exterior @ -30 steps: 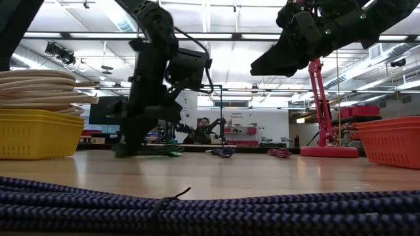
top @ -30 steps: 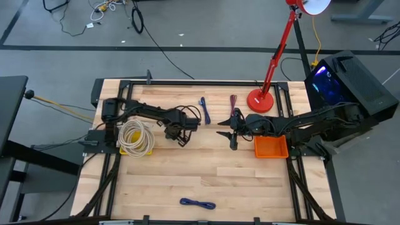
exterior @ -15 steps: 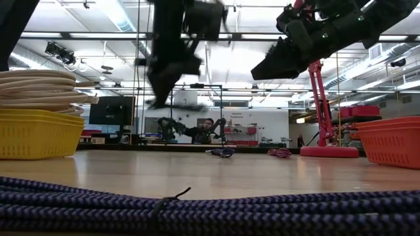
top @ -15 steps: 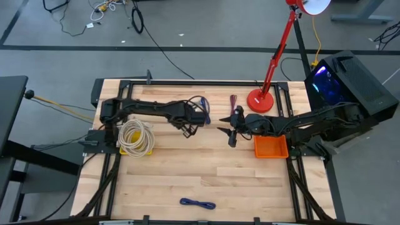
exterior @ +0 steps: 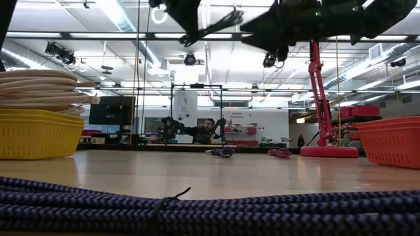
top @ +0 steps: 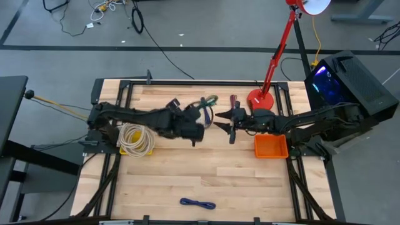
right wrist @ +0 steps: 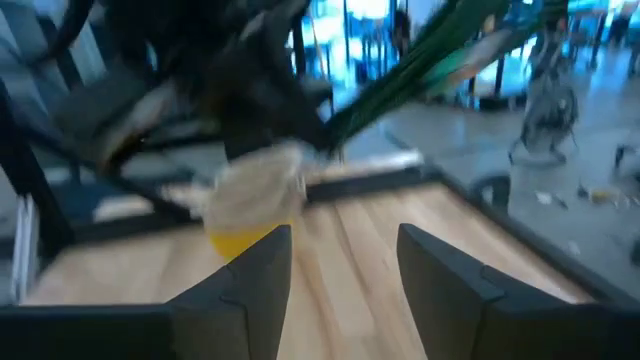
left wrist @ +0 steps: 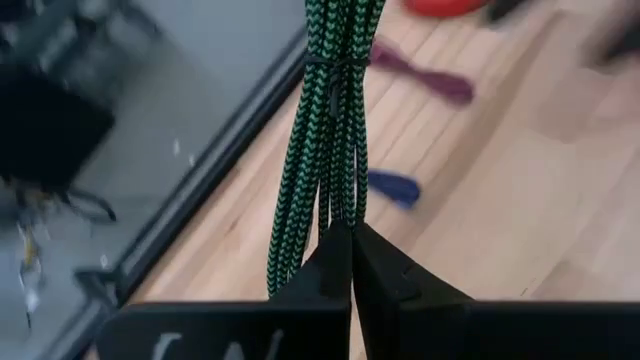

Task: Pick & Place USB Port
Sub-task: Put the green charger cable into the orange basket

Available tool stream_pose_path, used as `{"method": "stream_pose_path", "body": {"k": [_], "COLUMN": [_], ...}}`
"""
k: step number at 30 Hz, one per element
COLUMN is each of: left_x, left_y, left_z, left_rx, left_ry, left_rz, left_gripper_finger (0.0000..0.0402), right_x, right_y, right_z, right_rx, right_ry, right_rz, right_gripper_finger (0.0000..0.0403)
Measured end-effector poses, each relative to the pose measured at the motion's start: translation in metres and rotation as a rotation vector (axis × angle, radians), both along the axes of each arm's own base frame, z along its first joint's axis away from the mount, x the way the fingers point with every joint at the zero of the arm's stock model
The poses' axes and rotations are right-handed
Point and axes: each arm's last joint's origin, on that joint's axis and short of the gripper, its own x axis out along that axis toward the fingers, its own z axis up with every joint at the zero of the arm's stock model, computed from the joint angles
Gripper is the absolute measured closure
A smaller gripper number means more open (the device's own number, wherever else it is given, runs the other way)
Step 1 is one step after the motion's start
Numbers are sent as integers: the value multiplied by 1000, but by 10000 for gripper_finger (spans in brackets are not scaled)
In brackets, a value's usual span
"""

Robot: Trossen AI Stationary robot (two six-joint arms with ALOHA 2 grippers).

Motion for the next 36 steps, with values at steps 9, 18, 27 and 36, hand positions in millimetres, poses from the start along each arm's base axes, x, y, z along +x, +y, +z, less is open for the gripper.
{"method": "stream_pose_path", "body": {"k": [9, 18, 27, 36], "left_x": [2, 6, 10, 29], "left_y": [-39, -45, -46, -51], "left_z": [6, 5, 8, -4], "left_rx": [111, 131, 131, 116], "left_ry": [-118, -138, -174, -176], "left_rz": [-73, -94, -106, -191], "left_gripper_finger": [401, 401, 401, 401], "right_x": [-1, -2, -4, -5], "right_y": [-1, 6, 11, 9], "right_z": [14, 27, 33, 36], "right_rx": [0, 9, -22, -58], "right_ry": [-143, -281, -344, -368], "right_rz": [-11, 124, 143, 90], "right_gripper_finger": [218, 218, 218, 251]}}
